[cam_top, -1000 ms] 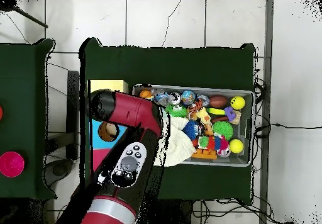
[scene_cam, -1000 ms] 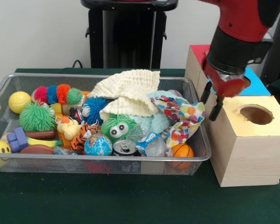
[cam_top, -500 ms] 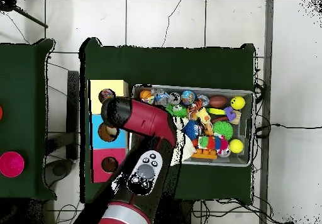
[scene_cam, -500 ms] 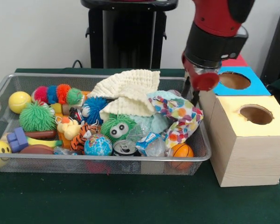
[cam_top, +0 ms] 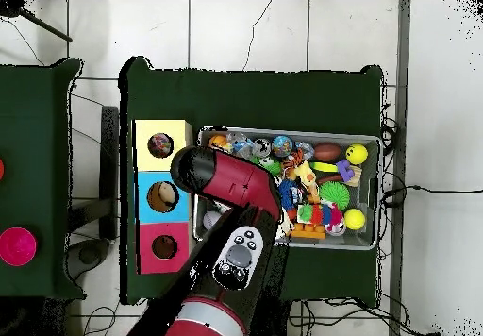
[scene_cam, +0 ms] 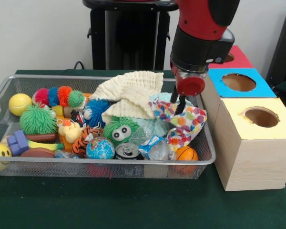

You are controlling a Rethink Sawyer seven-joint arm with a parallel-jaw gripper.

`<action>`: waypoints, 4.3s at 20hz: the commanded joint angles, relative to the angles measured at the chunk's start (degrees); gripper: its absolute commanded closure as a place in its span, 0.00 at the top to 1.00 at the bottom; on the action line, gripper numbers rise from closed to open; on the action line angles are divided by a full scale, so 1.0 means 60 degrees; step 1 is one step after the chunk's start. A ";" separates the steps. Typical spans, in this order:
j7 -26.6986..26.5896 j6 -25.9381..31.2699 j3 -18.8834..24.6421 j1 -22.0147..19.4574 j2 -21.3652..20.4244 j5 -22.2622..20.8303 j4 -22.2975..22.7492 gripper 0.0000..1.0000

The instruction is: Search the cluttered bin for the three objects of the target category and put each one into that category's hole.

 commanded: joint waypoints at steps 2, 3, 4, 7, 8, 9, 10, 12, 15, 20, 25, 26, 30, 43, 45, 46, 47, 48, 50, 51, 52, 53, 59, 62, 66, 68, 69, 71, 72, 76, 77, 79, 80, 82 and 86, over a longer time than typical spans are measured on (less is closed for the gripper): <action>0.0525 -0.1307 0.1416 -0.0150 0.1003 -0.0159 0.0376 1.00; 0.0602 -0.1209 0.1276 -0.0064 0.1121 -0.0204 0.0180 1.00; 0.0682 -0.1175 0.1180 0.0019 0.1194 -0.0208 0.0064 1.00; 0.0863 -0.1059 0.0974 0.0194 0.1381 -0.0193 -0.0253 0.00; 0.1013 -0.0927 0.0880 0.0258 0.1467 -0.0126 -0.0404 0.00; 0.1086 -0.0863 0.0838 0.0292 0.1515 -0.0084 -0.0487 0.00; 0.1179 -0.0815 0.0775 0.0340 0.1571 -0.0045 -0.0583 0.00; 0.1292 -0.0688 0.0695 0.0383 0.1654 0.0023 -0.0765 0.00; 0.1296 -0.0671 0.0618 0.0376 0.1719 0.0044 -0.0900 0.00; 0.1522 -0.0423 0.0329 0.0521 0.1308 0.0117 -0.0747 0.00; 0.1293 0.2178 -0.0655 0.0831 -0.0938 -0.0269 -0.0486 0.00; 0.1197 0.2739 -0.0742 0.0801 -0.1180 -0.0337 -0.0616 0.00; 0.0864 0.3657 -0.0835 0.0572 -0.1791 -0.0380 -0.0801 0.00; 0.0957 0.4436 -0.0809 0.0064 -0.2103 -0.0344 -0.1173 0.00; 0.1320 0.4341 -0.0672 0.0065 -0.1846 -0.0167 -0.1367 0.00; 0.1504 0.4290 -0.0638 0.0072 -0.1700 -0.0112 -0.1475 0.00; 0.1663 0.4244 -0.0623 0.0103 -0.1583 -0.0072 -0.1564 0.00; 0.1822 0.4283 -0.0608 0.0147 -0.1363 -0.0081 -0.1778 0.00; 0.2108 0.4153 -0.0555 0.0217 -0.1107 0.0035 -0.1934 0.00; 0.2243 0.4100 -0.0575 0.0281 -0.0947 0.0046 -0.2051 0.00; 0.2377 0.4098 -0.0515 0.0308 -0.0806 0.0145 -0.2137 0.00; 0.2472 0.4097 -0.0491 0.0348 -0.0681 0.0199 -0.2218 0.00; 0.3024 0.4042 -0.0480 0.0686 -0.0104 0.0585 -0.2536 0.00; 0.3153 0.3781 -0.0412 0.0825 0.0093 0.0854 -0.2534 0.00; 0.3027 0.3524 -0.0434 0.0910 0.0256 0.1090 -0.2423 0.00; 0.3096 0.3493 -0.0495 0.0981 0.0380 0.1213 -0.2476 0.00; 0.3125 0.3507 -0.0523 0.1007 0.0423 0.1274 -0.2506 0.00; 0.3082 0.3627 -0.0606 0.1034 0.0506 0.1316 -0.2634 0.00; 0.3038 0.3753 -0.0683 0.1046 0.0569 0.1286 -0.2749 0.00; 0.3092 0.3793 -0.0686 0.1025 0.0699 0.1527 -0.2923 0.00; 0.3148 0.3858 -0.0705 0.1021 0.0765 0.1568 -0.3026 0.00; 0.3263 0.3896 -0.0735 0.0984 0.0909 0.1670 -0.3203 0.00; 0.3340 0.3926 -0.0757 0.0994 0.0973 0.1719 -0.3286 0.00; 0.3698 0.4210 -0.0842 0.1010 0.1179 0.1849 -0.3693 0.00; 0.4337 0.4540 -0.0976 0.1098 0.1605 0.2066 -0.4405 0.00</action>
